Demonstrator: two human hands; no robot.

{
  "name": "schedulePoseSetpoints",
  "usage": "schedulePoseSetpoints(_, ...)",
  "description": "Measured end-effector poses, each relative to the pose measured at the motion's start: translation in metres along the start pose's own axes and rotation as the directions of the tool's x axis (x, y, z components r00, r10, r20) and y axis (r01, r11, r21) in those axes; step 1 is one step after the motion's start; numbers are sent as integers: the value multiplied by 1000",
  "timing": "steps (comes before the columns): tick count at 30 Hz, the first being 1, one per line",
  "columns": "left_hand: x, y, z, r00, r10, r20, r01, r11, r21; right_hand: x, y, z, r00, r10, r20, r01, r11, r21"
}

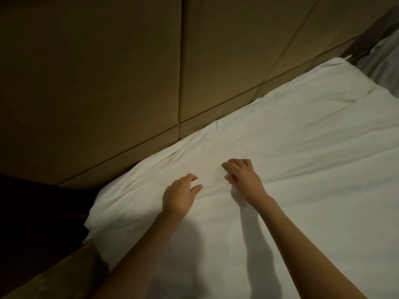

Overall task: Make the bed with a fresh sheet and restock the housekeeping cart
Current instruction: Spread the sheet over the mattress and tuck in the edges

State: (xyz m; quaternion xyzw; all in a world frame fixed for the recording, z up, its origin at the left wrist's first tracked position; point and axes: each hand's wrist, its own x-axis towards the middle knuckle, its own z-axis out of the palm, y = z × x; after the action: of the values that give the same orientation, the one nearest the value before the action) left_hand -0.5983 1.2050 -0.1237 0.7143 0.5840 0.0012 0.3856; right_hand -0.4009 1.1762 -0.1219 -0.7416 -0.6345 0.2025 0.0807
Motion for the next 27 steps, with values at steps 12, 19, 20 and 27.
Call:
schedulePoseSetpoints(12, 47, 8, -37, 908, 37, -417, -77, 994, -81, 74, -12, -34, 989, 83, -123, -68, 990, 120)
schedulePoseSetpoints(19, 78, 6, 4, 875, 343, -342, -267, 931, 250, 76, 22, -22, 981, 190, 28, -192, 955, 227)
schedulePoseSetpoints(20, 87, 16, 7, 877, 363, -315, -295, 924, 243, 80, 33, -27, 977, 213, 1, -209, 960, 187)
schedulePoseSetpoints(27, 142, 104, 18, 884, 466, -42, -454, 875, 170, 91, 108, -64, 950, 306, -63, -304, 952, 41)
